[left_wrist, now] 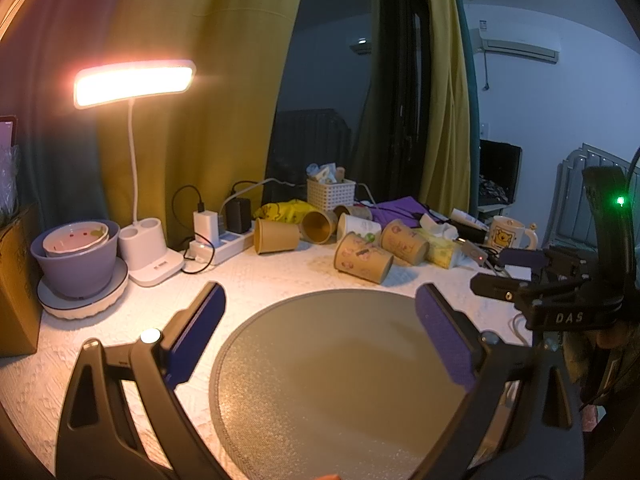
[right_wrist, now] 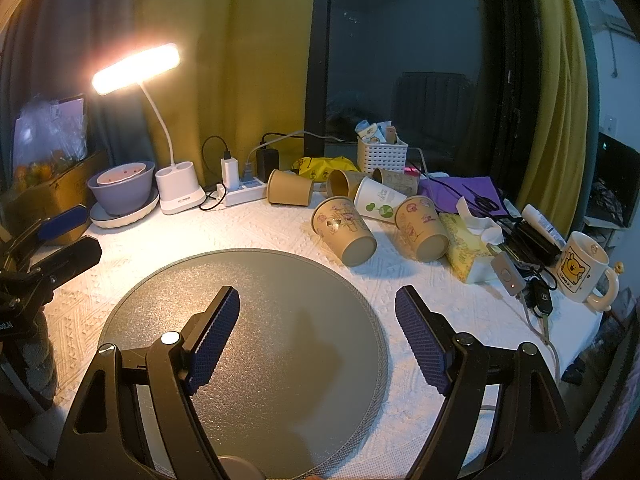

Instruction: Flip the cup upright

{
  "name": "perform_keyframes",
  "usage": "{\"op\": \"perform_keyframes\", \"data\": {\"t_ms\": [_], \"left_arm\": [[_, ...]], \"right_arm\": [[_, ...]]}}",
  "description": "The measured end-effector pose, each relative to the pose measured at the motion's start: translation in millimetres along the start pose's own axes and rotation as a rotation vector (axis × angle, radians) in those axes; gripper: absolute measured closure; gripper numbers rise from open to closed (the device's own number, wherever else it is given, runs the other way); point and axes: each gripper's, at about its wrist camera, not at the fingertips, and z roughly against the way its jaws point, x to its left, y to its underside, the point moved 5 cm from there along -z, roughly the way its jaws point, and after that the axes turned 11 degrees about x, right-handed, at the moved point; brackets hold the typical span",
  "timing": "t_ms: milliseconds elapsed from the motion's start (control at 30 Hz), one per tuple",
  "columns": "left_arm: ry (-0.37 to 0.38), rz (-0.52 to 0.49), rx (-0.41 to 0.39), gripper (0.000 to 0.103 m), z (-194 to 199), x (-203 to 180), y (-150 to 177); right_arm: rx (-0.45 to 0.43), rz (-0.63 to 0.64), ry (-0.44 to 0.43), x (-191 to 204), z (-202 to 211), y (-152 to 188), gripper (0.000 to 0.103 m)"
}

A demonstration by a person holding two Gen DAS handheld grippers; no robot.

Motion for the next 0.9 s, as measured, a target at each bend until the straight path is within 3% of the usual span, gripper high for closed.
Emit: {"op": "perform_keyframes", "data": {"t_ms": [633,900], "left_arm": [[-0.002,-0.001,-0.001,0.006,1,0,-1],[-0.019,-0.016,0.016,0.006,-8,1,1]], "right_arm": [[-0.003,-0.004,-0.003,0,1,3,0.020],[-0.001,-0.025,-0.042,-23,-13,-2,0.020]]}}
